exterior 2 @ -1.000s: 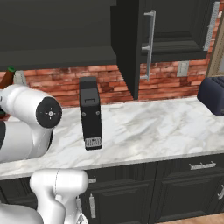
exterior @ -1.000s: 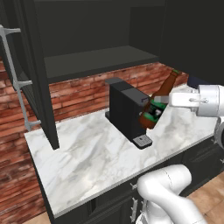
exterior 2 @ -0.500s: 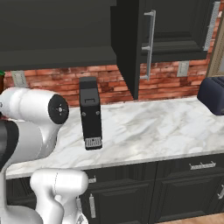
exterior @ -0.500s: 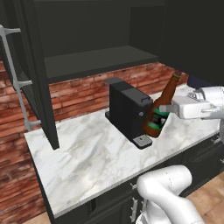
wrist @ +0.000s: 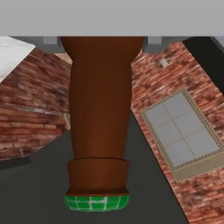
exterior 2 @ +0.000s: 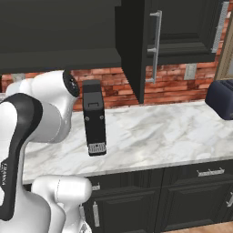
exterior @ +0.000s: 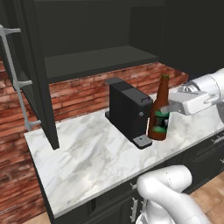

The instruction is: Open the cabinet directly in front. Then move the beer and the mug to the dining counter with the jar on it.

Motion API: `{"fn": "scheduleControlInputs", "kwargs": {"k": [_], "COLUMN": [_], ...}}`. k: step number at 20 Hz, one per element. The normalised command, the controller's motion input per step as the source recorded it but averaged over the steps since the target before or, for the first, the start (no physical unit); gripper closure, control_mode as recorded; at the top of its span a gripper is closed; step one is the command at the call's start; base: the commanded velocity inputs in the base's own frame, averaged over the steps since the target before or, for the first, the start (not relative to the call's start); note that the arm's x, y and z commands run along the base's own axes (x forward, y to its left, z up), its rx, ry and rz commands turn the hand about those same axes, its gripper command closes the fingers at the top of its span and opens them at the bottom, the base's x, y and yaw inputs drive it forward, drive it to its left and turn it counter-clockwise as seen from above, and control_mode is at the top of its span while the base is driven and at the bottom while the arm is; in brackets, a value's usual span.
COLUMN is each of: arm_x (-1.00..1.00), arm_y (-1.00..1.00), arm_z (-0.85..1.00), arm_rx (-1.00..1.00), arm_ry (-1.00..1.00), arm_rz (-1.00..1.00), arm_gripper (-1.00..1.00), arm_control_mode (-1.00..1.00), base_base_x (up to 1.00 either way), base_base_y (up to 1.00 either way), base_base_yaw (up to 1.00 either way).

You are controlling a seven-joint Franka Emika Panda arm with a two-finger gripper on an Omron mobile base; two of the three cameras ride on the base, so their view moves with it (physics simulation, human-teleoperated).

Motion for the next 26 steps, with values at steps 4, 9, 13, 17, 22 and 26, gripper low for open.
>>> {"fn": "scheduleControlInputs", "kwargs": {"k": [4, 9, 13, 17, 22, 26], "arm_x": [0.00, -0.18, 0.00, 0.00, 0.00, 0.00], "arm_y": [0.00, -0.01, 0.00, 0.00, 0.00, 0.00], "arm_z": [0.00, -0.08, 0.00, 0.00, 0.00, 0.00], "arm_rx": [0.00, -0.02, 0.00, 0.00, 0.00, 0.00], "arm_ry": [0.00, 0.00, 0.00, 0.00, 0.00, 0.00], "arm_rz": [0.00, 0.00, 0.00, 0.00, 0.00, 0.00], "arm_gripper": [1.00, 1.00, 1.00, 1.00, 1.00, 1.00], "arm_control_mode": [-1.00, 1.00, 1.00, 1.00, 1.00, 1.00], "base_base_x": [0.00, -0.45, -0.40, 0.13, 0.54, 0.67], "base_base_y": [0.00, -0.11, -0.56, -0.99, -1.00, -1.00], "base_base_yaw": [0.00, 0.00, -0.01, -0.05, 0.00, 0.00]}}
